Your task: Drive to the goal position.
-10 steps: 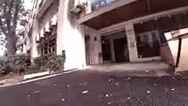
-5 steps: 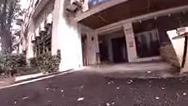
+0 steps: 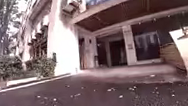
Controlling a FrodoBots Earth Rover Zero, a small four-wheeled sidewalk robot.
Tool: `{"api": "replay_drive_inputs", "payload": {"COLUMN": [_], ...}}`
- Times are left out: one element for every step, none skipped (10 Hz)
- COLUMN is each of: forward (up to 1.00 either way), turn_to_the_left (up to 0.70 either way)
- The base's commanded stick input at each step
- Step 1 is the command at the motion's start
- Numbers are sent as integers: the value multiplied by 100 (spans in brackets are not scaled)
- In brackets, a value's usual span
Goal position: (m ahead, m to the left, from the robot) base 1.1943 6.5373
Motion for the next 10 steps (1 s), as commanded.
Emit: {"api": "replay_drive_inputs", "payload": {"forward": [66,66,66,66,66,66,66,66,66,66], "turn_to_the_left": [-13,-13,-13,-13,-13,-13,-13,-13,-13,-11]}}
